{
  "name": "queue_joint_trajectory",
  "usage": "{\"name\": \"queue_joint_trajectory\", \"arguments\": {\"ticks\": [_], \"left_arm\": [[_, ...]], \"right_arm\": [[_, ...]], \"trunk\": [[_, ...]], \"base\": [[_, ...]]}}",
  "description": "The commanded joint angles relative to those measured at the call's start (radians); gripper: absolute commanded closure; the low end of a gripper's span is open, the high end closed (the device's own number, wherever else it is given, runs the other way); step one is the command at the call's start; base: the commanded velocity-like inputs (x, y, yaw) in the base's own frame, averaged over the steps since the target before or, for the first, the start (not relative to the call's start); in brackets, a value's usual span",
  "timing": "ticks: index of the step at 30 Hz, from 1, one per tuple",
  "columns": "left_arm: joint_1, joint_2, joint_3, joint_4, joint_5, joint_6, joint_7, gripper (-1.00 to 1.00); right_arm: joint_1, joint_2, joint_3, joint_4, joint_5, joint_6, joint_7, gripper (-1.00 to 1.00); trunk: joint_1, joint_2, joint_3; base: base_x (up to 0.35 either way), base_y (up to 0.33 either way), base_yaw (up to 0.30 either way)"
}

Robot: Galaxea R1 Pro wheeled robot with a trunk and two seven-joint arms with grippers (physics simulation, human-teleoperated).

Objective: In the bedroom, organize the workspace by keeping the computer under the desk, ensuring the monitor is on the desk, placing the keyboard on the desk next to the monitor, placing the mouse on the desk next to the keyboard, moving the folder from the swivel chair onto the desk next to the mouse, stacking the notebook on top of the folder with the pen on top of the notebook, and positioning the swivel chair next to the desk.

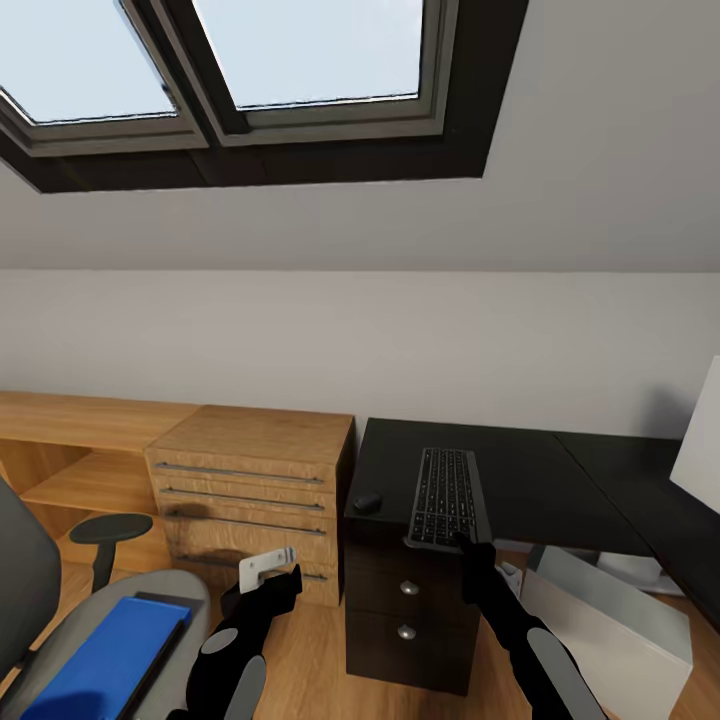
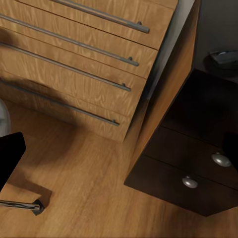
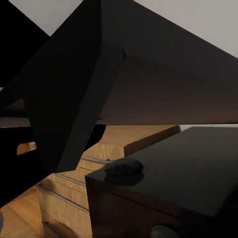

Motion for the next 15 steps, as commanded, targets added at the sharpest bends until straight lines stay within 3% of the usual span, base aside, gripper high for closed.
{"name": "queue_joint_trajectory", "arguments": {"ticks": [1,15], "left_arm": [[-0.001,0.0,-0.002,-0.001,0.01,0.002,0.009,-1.0],[-0.001,0.0,-0.008,0.001,0.01,0.004,0.009,-1.0]], "right_arm": [[-0.001,0.0,-0.001,0.0,-0.009,0.002,0.002,1.0],[-0.001,0.0,-0.001,0.0,-0.009,0.002,0.002,1.0]], "trunk": [[0.004,-0.008,-0.004],[0.05,-0.092,-0.042]], "base": [[0.0,0.0,0.0],[0.0,0.0,0.0]]}}
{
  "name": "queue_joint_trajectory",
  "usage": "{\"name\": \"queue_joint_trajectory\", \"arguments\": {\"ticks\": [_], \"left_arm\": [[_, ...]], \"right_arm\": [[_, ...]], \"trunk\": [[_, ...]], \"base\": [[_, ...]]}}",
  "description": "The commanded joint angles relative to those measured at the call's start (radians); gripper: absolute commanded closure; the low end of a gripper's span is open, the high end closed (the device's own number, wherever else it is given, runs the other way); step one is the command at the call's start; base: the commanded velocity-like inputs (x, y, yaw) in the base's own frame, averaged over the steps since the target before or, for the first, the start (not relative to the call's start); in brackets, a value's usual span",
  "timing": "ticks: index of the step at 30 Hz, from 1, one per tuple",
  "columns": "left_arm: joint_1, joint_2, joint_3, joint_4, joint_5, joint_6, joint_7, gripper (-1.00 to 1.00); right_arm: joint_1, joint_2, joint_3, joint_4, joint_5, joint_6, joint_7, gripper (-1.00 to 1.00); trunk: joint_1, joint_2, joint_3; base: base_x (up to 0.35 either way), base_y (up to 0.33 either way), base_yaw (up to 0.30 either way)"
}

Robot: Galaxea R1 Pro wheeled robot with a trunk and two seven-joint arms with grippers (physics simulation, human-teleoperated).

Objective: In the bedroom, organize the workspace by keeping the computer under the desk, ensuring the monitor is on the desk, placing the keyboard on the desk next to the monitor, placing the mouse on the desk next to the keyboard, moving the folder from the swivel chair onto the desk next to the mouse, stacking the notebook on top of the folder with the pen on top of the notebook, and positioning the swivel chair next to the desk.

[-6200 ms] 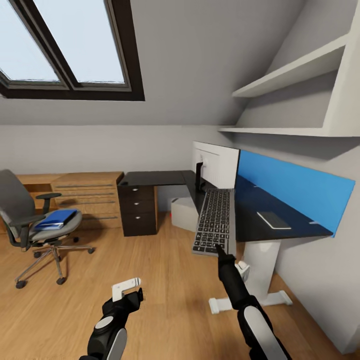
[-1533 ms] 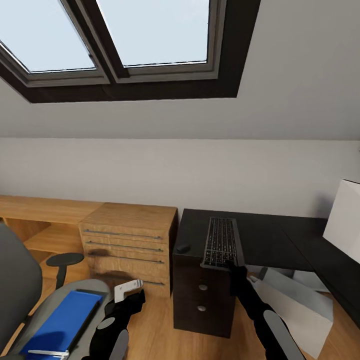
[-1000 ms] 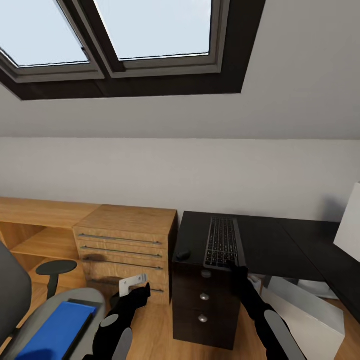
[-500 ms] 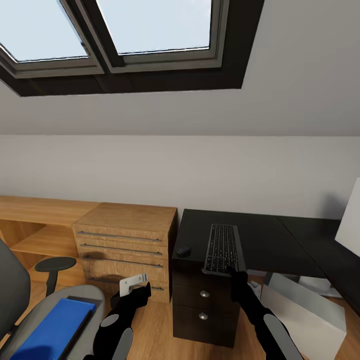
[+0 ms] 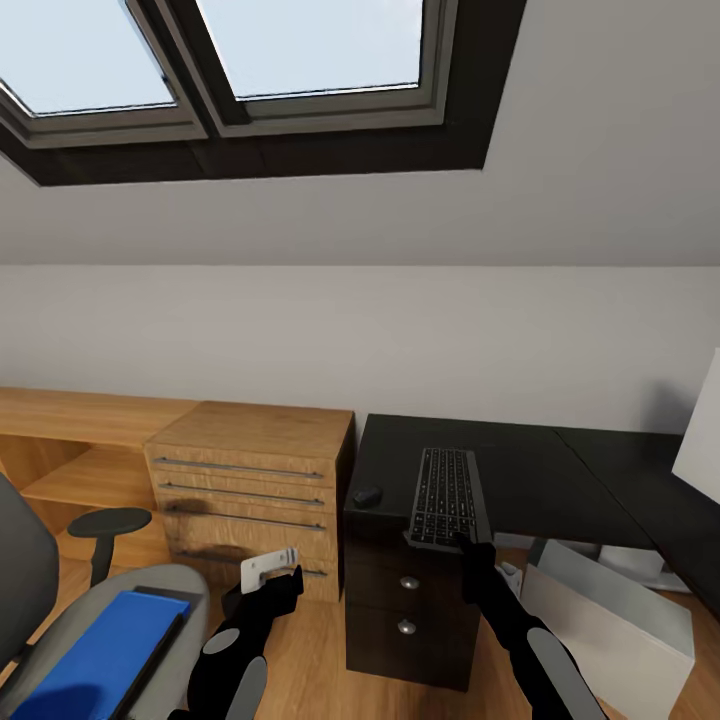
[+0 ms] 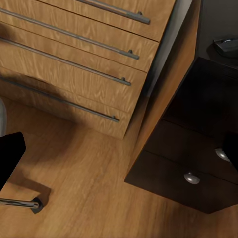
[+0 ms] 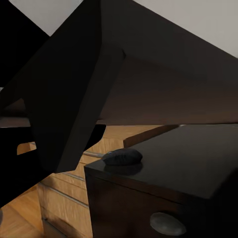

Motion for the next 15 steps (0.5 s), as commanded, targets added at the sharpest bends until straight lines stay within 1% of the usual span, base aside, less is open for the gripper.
{"name": "queue_joint_trajectory", "arguments": {"ticks": [1,8,15], "left_arm": [[-0.001,0.0,-0.002,-0.001,0.01,0.002,0.009,-1.0],[0.0,0.005,-0.002,0.007,0.008,0.002,0.008,-1.0],[-0.001,0.006,-0.002,0.011,0.008,0.002,0.008,-1.0]], "right_arm": [[-0.001,0.0,-0.001,0.0,-0.009,0.002,0.002,1.0],[-0.001,-0.001,-0.001,-0.001,-0.009,0.002,0.002,1.0],[0.0,-0.001,-0.001,0.0,-0.009,0.002,0.002,1.0]], "trunk": [[0.0,-0.001,-0.001],[0.0,-0.001,-0.001],[0.0,-0.001,-0.001]], "base": [[0.0,0.0,0.0],[0.009,0.0,0.0],[0.202,0.0,0.0]]}}
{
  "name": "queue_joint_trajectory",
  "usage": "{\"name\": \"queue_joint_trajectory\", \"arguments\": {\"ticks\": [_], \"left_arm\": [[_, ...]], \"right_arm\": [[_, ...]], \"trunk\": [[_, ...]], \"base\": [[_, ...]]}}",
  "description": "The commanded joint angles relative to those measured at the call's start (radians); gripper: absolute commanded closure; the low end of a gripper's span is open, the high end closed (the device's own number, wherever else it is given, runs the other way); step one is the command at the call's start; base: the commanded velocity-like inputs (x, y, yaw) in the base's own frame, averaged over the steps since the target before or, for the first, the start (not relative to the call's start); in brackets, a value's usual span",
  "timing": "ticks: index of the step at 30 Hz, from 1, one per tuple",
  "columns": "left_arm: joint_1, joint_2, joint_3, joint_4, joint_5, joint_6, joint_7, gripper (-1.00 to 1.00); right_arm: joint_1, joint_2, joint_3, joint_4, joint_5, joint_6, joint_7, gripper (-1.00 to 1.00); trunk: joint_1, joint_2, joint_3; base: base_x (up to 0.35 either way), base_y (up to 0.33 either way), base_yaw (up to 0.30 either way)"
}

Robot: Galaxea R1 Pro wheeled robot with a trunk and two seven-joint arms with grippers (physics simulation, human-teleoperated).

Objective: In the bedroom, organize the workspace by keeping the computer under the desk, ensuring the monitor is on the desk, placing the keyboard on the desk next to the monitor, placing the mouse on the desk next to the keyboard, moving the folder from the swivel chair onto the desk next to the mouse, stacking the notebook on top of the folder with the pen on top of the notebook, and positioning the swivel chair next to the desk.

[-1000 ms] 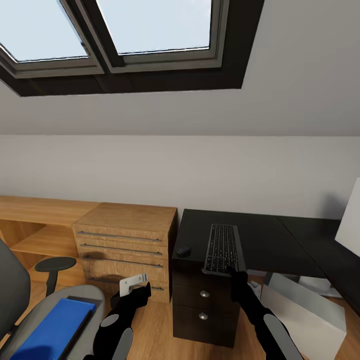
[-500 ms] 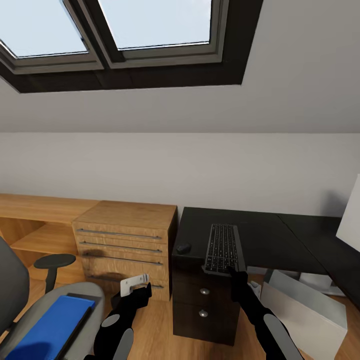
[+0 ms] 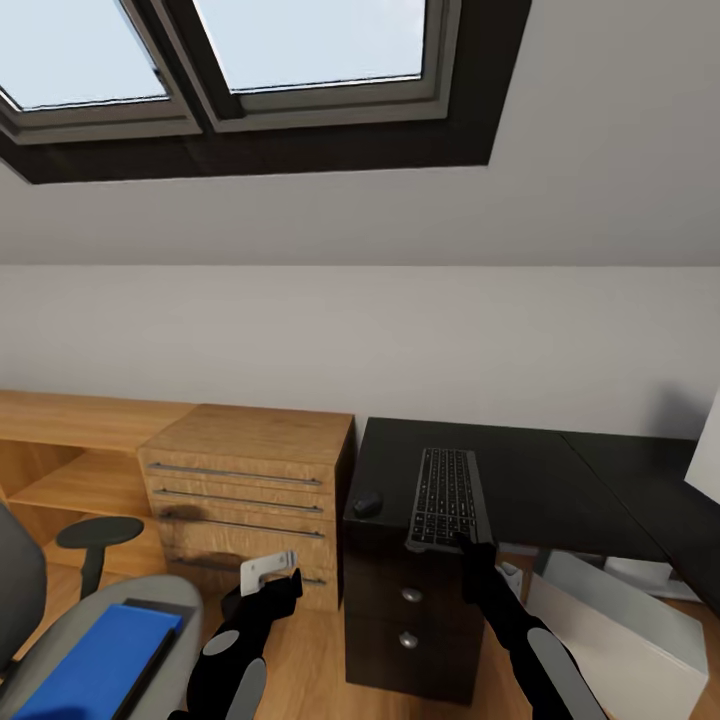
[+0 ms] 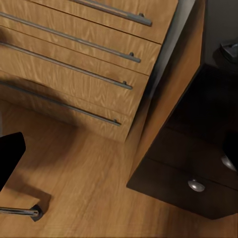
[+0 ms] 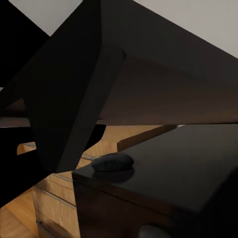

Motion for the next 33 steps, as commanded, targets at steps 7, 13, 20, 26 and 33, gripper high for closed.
{"name": "queue_joint_trajectory", "arguments": {"ticks": [7,13,20,26,33], "left_arm": [[-0.001,-0.001,-0.001,-0.001,0.011,0.002,0.009,-1.0],[-0.001,-0.004,-0.007,-0.002,0.012,0.002,0.01,-1.0],[-0.001,-0.006,-0.014,-0.002,0.012,0.003,0.011,-1.0],[-0.001,-0.006,-0.015,-0.002,0.013,0.003,0.011,-1.0],[-0.001,-0.006,-0.016,-0.001,0.014,0.003,0.011,-1.0]], "right_arm": [[-0.001,0.0,-0.001,-0.001,-0.009,0.002,0.002,1.0],[0.0,0.0,-0.001,-0.001,-0.009,0.002,0.002,1.0],[-0.001,0.0,-0.001,-0.002,-0.009,0.002,0.002,1.0],[-0.001,0.0,-0.001,-0.002,-0.009,0.002,0.002,1.0],[-0.001,0.0,-0.001,-0.002,-0.009,0.002,0.002,1.0]], "trunk": [[0.0,-0.001,-0.001],[0.012,-0.022,-0.011],[0.039,-0.071,-0.033],[0.062,-0.113,-0.051],[0.088,-0.162,-0.073]], "base": [[0.041,0.0,0.0],[0.002,0.0,0.0],[0.0,0.0,0.0],[0.0,0.0,0.0],[0.0,0.0,0.0]]}}
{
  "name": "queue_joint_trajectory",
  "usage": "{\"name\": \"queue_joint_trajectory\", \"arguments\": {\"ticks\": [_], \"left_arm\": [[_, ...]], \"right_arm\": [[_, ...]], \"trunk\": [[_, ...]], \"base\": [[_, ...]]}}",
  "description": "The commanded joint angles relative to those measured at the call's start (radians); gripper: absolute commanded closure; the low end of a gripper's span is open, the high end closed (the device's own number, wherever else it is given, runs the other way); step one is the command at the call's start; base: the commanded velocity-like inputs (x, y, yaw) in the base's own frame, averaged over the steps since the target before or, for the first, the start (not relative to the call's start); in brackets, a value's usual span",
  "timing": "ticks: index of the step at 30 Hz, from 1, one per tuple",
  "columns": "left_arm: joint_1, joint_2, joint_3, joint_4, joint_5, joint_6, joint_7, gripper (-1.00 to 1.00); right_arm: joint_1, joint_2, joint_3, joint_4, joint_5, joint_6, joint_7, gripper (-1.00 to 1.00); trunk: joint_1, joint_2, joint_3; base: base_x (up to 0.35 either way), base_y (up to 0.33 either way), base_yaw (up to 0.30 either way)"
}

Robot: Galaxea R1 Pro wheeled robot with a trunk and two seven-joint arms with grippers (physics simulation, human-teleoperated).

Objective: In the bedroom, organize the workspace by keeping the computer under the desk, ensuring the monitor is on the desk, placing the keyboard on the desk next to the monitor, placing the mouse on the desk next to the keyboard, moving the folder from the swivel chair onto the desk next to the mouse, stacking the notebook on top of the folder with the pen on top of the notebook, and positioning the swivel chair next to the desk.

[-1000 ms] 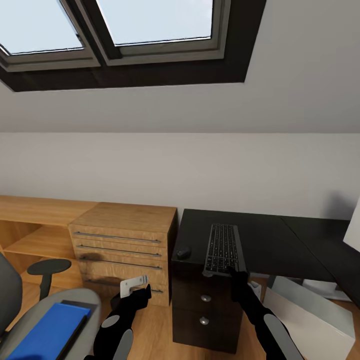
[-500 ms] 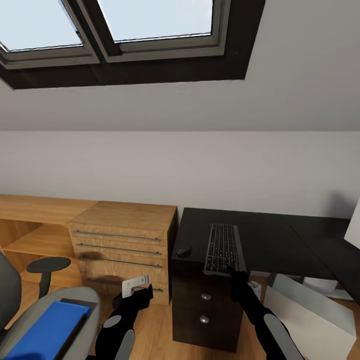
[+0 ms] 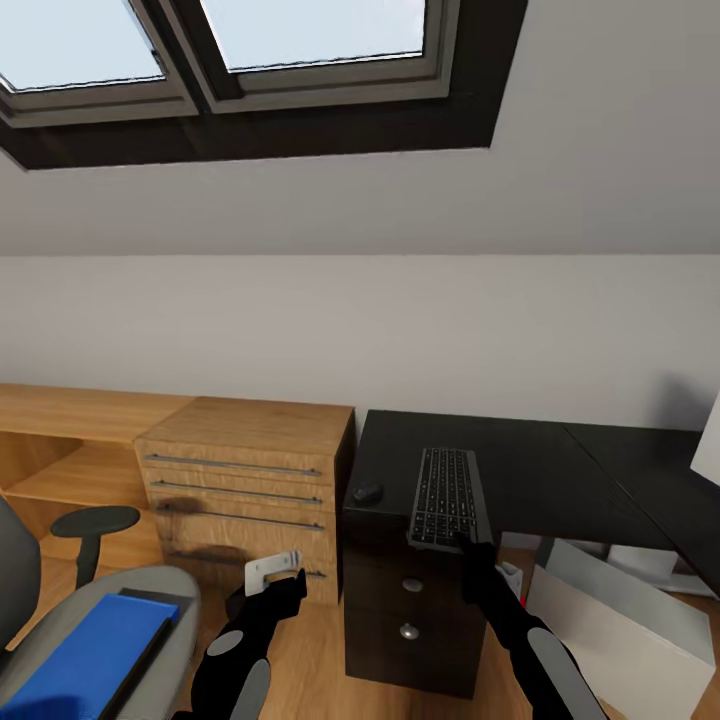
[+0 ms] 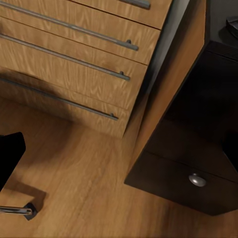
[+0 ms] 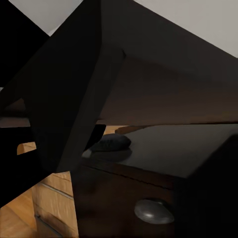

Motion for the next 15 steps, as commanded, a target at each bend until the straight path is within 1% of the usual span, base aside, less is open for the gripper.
{"name": "queue_joint_trajectory", "arguments": {"ticks": [1,9,15], "left_arm": [[-0.001,0.0,-0.001,-0.001,0.01,0.002,0.009,-1.0],[0.0,0.005,-0.001,-0.001,0.011,0.002,0.008,-1.0],[-0.001,0.007,-0.001,-0.001,0.011,0.001,0.007,-1.0]], "right_arm": [[-0.001,0.0,0.0,-0.001,-0.009,0.002,0.002,1.0],[-0.001,0.0,0.0,-0.001,-0.009,0.002,0.002,1.0],[-0.001,0.0,0.0,-0.001,-0.009,0.002,0.002,1.0]], "trunk": [[0.0,-0.001,-0.001],[0.0,-0.001,-0.001],[0.0,-0.001,-0.001]], "base": [[0.0,0.0,0.0],[0.004,0.0,0.0],[0.187,0.0,0.0]]}}
